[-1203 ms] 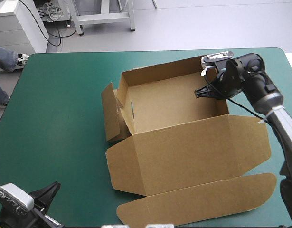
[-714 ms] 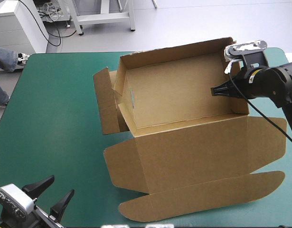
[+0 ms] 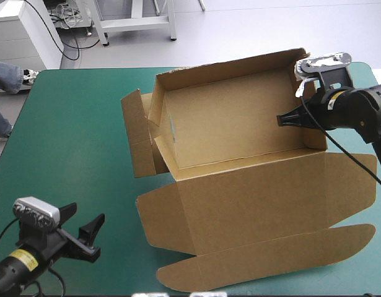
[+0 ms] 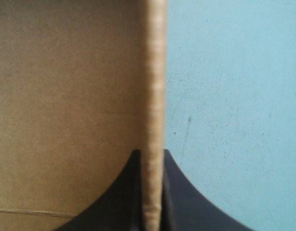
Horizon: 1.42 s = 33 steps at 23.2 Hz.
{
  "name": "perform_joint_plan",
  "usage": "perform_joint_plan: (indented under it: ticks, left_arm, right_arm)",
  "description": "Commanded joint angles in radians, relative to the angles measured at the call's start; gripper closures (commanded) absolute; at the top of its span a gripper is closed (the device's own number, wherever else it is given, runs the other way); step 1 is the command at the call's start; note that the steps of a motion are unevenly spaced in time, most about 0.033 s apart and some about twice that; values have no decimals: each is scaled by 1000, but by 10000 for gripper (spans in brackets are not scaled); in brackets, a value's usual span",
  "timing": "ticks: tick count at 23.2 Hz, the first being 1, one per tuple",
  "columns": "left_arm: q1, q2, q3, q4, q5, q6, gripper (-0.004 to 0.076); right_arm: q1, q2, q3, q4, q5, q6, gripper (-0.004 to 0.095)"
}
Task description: Fold the box
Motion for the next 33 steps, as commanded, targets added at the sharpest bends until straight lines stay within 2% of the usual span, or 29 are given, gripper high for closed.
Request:
perform_joint_plan:
  ticks: [1,4,9,12,13,15,18,19,20,22,26,33]
  left_arm:
    - [-1,192,-148,92,-96,-70,231]
    - [-1,320,-271,142,-96,-119,243]
    - [-1,532,-462,135,-67,-136,316]
    - [-1,645,-577,165,38,-136,318]
    - [-1,710,-634,209,118,-136,318]
    - [23,799,-701,265,210,-136,318]
    - [137,861,-720,250,225,-136,318]
    - [221,883,-720,207,225,-111,318]
    - [258,892,-720,177,223,-83,318]
    - [437,940,-720,-49,209,115,318]
    - [626,1035,-675,-451,207,415,318]
    - [637,1162,-496,-933,210,739,318]
  right_arm:
    - [-3,-34,-25,0,-59,-6,930]
    - [-3,-34,-25,0,-59,-11,930]
    - [-3,-34,-25,0,-59,-13,930]
    - [-3,-34,-25,0,-59,-15,930]
    - [-3,-34,-25,0,-59,-21,930]
    - [-3,-34,-25,0,-59,-21,930]
    - [-3,-34,-25,0,-59,-27,930]
    - [-3,-34,-25,0,-59,-31,930]
    - [-3,-34,-25,0,-59,-31,930]
    - [-3,-34,-25,0,-59,-40,930]
    - [-3,-34,-25,0,-59,-40,930]
    - [-3,-34,-25,0,-59,-36,930]
